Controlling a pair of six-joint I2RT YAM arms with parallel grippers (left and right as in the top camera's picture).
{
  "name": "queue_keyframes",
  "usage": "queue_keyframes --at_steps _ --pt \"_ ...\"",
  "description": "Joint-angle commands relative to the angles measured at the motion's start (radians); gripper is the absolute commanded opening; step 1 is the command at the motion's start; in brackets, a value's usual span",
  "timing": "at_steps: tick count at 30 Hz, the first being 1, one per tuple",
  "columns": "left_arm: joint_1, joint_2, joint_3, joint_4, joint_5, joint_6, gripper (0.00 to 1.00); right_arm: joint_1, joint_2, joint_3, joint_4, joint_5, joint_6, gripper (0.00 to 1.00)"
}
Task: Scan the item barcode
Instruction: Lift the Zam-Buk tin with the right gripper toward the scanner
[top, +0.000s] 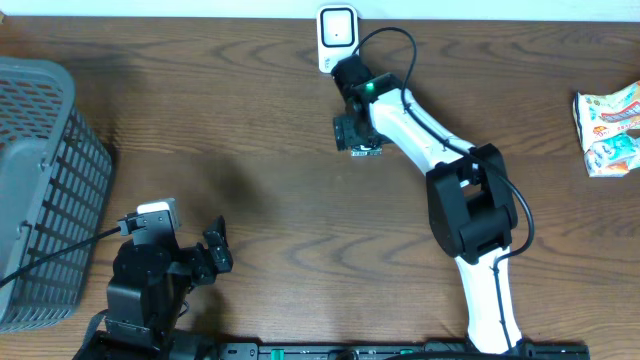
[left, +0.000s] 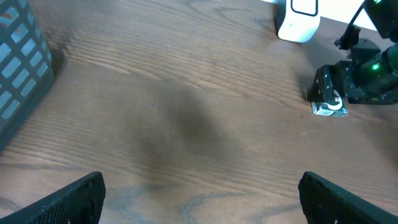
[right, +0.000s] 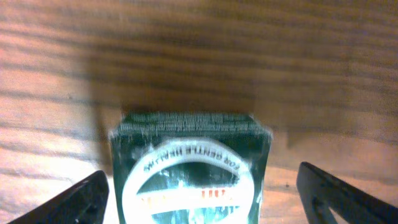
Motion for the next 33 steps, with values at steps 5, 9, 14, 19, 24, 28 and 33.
queue_keyframes --at_steps 5,9,14,19,24,28,33 --pt "0.000 -0.002 0.000 0.002 -0.013 -0.005 0.98 -0.053 0.006 -0.005 0.076 -0.166 -0.045 0.80" --pt "0.000 -0.001 0.000 0.002 -0.013 -0.005 0.98 -0.055 0.008 -0.005 0.068 -0.185 -0.045 0.75" --pt "0.000 -0.001 0.000 0.002 -0.013 -0.005 0.98 -0.040 0.008 -0.005 0.014 -0.184 -0.042 0.75" --pt "0.000 -0.002 0.000 0.002 -0.013 -0.005 0.98 -0.036 0.008 -0.005 -0.019 -0.137 0.014 0.74" --pt "0.000 -0.002 0.000 0.002 -0.013 -0.005 0.98 -0.036 0.015 -0.006 -0.019 -0.105 0.066 0.73" --pt "0.000 -0.002 0.000 0.002 -0.013 -0.005 0.98 -0.035 0.026 -0.006 -0.027 -0.106 0.104 0.71" --pt "0.000 -0.002 0.000 0.002 -0.013 -0.005 0.98 -0.029 0.031 -0.007 -0.027 -0.109 0.117 0.72"
